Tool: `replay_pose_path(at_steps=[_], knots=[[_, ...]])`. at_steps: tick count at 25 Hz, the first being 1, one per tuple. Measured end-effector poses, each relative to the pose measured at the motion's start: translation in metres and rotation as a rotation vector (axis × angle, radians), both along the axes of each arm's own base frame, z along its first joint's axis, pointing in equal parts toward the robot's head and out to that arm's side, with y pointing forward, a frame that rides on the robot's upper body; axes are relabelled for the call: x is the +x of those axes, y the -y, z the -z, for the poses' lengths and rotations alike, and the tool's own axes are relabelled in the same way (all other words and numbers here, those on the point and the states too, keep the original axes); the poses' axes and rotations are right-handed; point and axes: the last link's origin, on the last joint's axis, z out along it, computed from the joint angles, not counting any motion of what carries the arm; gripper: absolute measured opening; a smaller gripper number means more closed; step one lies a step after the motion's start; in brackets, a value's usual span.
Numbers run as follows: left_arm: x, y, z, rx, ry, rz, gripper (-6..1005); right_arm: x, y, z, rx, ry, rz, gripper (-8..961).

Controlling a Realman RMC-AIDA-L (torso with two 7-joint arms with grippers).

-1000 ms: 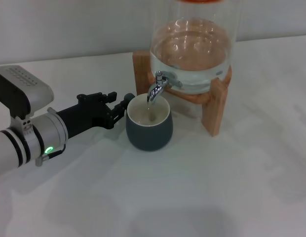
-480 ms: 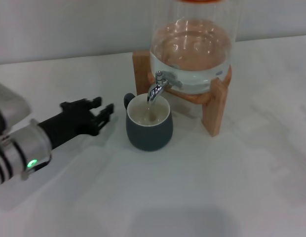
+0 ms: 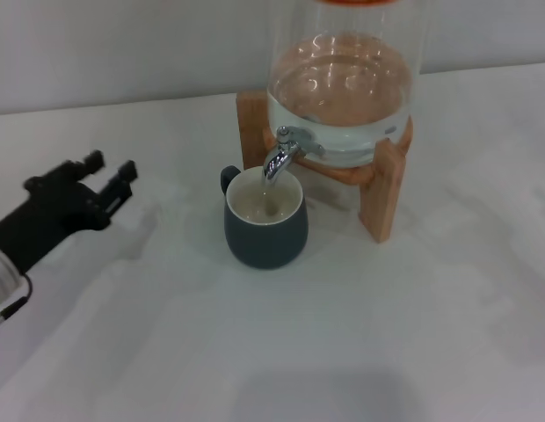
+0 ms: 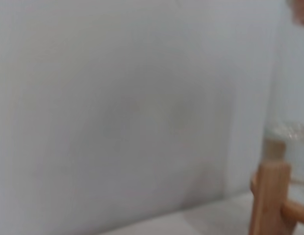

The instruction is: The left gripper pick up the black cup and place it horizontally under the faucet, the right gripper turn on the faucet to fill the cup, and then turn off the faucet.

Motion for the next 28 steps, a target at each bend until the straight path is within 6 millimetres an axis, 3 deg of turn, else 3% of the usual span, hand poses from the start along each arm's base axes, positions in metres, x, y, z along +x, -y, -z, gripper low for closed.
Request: replay_pose_path(at_steps=[14, 19, 22, 28], knots=[[0.001, 0.02, -0.056, 0.192, 0.293, 0.091, 669, 0.002, 0.005, 0.008, -0.064, 0.037, 0.007, 688], [-0.006, 0.03, -0.074, 0.258, 0.389, 0.101, 694, 0.0, 0.011, 0.012, -0.142, 0.078, 0.001, 688], [-0.007, 0.033, -0.078, 0.27, 0.404, 0.114, 703, -0.005, 0.014, 0.019, -0.21, 0.111, -0.024, 688], [-0.011, 0.038, -0.08, 0.269, 0.417, 0.122, 884, -0.019, 0.015, 0.037, -0.325, 0.138, -0.118, 688]])
